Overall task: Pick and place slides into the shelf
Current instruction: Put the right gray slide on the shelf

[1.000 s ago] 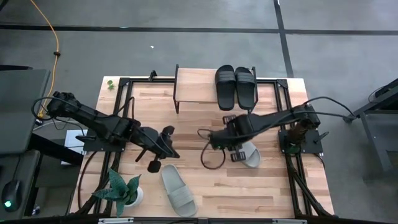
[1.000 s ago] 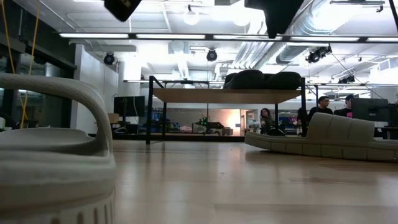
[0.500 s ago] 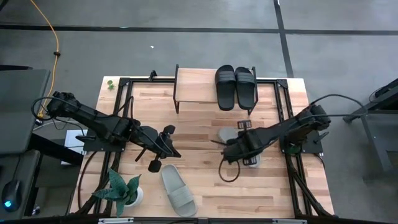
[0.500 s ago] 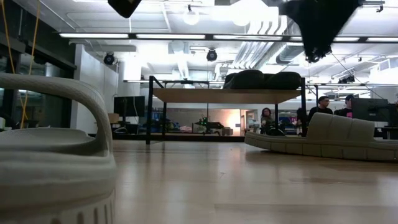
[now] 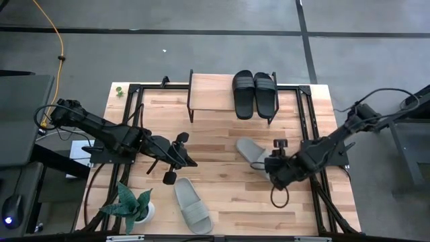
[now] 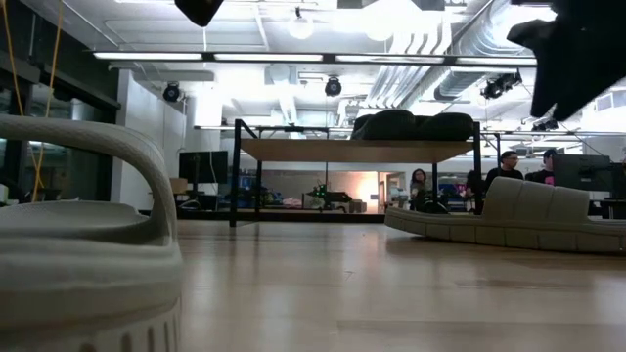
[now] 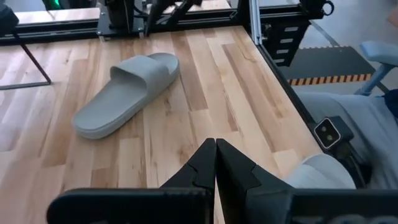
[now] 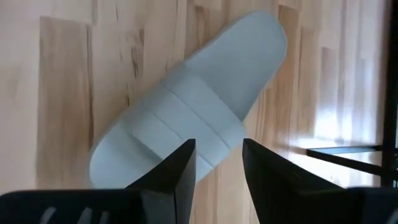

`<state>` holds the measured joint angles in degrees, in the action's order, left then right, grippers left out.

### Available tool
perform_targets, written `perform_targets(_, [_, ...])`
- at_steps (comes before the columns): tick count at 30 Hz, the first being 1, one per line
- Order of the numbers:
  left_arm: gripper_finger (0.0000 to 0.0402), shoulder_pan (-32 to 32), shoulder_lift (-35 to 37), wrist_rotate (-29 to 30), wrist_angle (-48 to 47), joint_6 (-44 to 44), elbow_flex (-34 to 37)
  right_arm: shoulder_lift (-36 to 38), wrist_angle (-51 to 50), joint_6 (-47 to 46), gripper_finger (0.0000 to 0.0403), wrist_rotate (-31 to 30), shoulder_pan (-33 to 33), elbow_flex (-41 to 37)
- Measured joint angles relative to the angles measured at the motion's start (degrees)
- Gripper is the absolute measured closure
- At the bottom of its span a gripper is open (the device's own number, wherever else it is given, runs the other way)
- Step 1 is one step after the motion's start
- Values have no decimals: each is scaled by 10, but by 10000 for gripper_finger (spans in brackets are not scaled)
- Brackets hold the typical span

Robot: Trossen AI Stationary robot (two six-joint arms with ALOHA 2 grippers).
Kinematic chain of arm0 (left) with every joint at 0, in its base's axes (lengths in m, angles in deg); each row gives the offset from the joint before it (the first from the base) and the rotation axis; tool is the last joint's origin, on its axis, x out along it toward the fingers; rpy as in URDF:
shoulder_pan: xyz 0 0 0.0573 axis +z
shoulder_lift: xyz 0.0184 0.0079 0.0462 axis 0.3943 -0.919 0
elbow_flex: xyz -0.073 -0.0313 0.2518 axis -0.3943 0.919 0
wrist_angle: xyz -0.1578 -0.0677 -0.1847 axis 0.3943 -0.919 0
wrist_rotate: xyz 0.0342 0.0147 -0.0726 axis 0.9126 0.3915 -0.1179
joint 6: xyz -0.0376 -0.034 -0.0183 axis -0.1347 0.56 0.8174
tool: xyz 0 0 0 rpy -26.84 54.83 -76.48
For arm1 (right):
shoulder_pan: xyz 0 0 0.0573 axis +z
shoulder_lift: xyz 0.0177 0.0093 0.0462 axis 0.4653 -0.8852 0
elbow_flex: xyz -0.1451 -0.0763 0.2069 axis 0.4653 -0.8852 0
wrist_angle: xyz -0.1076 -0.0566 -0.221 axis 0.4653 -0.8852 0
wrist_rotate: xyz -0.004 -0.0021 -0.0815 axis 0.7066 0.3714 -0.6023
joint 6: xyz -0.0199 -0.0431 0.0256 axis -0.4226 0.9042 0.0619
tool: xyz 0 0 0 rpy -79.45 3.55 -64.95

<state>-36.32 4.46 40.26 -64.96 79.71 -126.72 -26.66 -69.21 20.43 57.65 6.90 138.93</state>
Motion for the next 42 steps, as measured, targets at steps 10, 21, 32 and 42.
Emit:
perform_targets(10, [401,0,0,7,9,0,0,-1,44,-78,279,-89,72,-49])
perform_targets(21, [401,0,0,11,8,0,0,-2,88,-118,279,-111,113,-100])
perform_targets(32, [401,0,0,11,8,1,0,-2,150,-117,279,-109,119,-159])
perform_targets(42, [401,0,0,19,8,1,0,-16,163,-114,279,-86,121,-162])
